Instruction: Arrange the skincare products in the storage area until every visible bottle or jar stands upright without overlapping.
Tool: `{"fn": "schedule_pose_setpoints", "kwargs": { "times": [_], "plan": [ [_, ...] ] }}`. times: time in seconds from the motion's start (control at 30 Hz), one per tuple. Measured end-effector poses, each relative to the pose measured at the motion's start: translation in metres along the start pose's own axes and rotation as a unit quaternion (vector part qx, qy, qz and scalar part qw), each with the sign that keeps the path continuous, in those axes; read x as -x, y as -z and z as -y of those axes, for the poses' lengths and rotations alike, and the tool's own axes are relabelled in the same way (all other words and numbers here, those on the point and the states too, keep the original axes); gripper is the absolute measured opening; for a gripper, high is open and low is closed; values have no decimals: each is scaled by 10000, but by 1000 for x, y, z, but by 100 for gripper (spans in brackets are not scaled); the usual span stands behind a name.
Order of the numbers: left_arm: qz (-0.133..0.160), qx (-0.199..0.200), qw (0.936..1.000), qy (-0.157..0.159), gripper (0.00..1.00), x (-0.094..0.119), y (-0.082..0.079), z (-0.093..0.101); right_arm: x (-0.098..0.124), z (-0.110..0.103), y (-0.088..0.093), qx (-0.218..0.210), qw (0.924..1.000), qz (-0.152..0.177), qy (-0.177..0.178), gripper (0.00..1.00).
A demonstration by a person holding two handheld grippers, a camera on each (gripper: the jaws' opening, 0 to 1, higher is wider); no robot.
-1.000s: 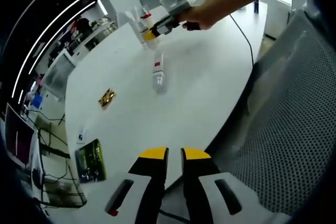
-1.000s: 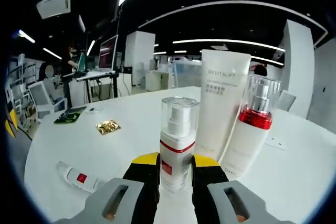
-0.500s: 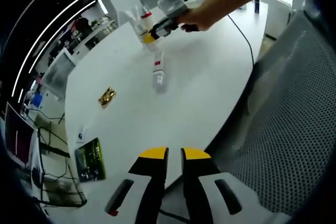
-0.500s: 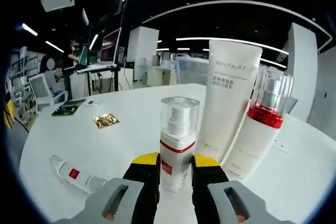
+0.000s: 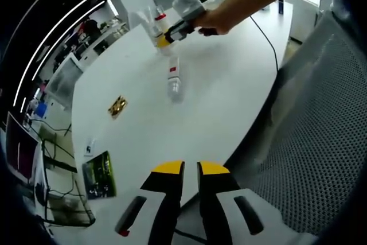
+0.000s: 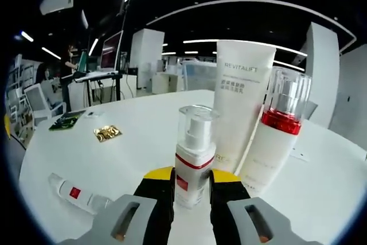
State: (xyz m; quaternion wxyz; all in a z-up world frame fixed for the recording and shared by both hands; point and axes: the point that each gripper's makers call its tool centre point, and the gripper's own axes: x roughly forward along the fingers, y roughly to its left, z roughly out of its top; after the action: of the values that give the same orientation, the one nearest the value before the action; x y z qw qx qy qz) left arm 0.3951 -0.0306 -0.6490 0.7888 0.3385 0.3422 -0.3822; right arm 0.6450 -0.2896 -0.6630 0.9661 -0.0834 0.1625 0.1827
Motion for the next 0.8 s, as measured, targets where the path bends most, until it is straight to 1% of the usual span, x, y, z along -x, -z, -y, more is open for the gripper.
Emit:
{"fn": "schedule_pose_setpoints", "kwargs": {
  "times": [0.2,0.37,0.53,0.7,0.8],
  "plan": [
    [7,30,10000,-37,15,1,0,-2,-2,3,0,-29,9999,-49,109,17],
    [14,28,10000,-58,15,1,0,-3,-2,5,1,-70,9999,-101,116,17],
    [21,30,10000,-72,15,1,0,-3,1,4,3,-150,9997,-167,109,17],
    [30,31,10000,-82,15,1,-1,-4,5,6,7,-247,9993,-253,142,21],
    [29,28,10000,-86,15,1,-1,-4,8,5,9,-274,9991,-283,140,21]
  ]
}}
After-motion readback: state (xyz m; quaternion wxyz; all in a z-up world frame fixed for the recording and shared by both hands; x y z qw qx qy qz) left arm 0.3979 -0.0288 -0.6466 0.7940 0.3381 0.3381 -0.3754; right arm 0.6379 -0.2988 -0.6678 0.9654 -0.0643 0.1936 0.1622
